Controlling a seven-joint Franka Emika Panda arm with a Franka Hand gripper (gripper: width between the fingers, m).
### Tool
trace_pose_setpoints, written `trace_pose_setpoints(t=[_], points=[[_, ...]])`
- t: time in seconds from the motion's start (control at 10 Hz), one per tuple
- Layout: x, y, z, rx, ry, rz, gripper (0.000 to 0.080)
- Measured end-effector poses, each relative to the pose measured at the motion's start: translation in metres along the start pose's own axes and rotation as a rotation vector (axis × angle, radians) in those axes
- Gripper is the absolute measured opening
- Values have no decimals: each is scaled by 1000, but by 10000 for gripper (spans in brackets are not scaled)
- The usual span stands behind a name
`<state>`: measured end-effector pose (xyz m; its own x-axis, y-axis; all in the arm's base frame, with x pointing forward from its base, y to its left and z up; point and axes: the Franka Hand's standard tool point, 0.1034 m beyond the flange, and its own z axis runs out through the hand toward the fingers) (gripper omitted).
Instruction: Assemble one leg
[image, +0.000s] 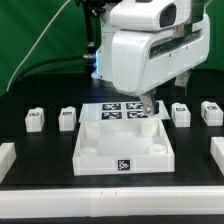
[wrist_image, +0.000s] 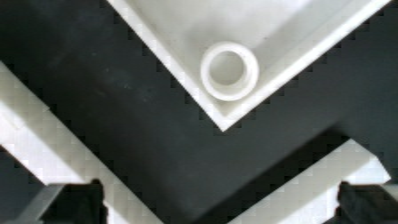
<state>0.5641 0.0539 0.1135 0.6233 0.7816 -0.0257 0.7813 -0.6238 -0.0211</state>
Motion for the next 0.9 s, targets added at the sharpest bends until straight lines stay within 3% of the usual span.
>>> trace_pose_setpoints(t=[0.9], points=[[0, 0, 0, 0, 0, 0, 650]])
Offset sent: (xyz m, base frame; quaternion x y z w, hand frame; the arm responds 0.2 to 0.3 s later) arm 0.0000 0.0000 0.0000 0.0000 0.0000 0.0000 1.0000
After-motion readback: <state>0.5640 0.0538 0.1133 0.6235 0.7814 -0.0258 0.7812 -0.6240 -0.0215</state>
